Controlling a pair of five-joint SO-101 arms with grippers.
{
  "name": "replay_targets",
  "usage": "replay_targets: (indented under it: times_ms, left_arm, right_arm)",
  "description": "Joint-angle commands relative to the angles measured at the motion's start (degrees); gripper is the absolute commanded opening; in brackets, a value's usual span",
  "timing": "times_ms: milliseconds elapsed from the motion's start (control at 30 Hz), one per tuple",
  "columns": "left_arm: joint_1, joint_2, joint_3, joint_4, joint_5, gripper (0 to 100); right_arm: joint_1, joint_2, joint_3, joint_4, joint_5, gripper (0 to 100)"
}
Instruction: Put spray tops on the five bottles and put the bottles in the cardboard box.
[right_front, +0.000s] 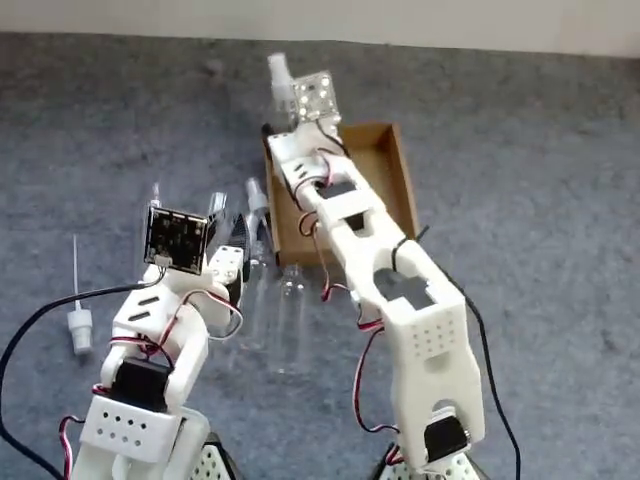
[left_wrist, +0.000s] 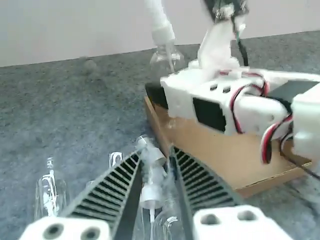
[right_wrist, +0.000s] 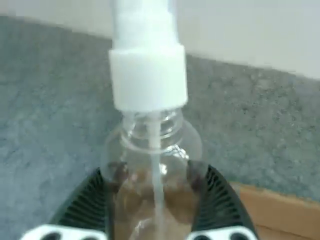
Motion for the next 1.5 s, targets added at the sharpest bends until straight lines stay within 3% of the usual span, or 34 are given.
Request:
replay_targets:
  times_ms: [0,333,567,1167,1467]
  left_arm:
    - [-0.66,0.04,-0.48,-1.23,-0.53,4]
    - [-0.66,0.04,-0.48,-1.32,-0.53,4]
    - [-0.66,0.04,-0.48,-1.23,-0.53,4]
    - [-0.66,0.04,-0.57,-1.32,-0.53,4]
    - [-0.66,0.04,-0.57,-1.32,-0.53,4]
  right_arm:
    - [-0.40,-0.22,-0.92,-1.27,0.44,0.3]
    - [-0.22,-0.22,-0.66,-0.75,0.62,1.4]
    - [-0.22,-0.31,-1.01,2.86,0.62,16.3]
    - [-0.04,-8.31,6.11,2.86,0.35,16.8]
    - [-0.13,-8.57,6.11,3.30,0.35,26.4]
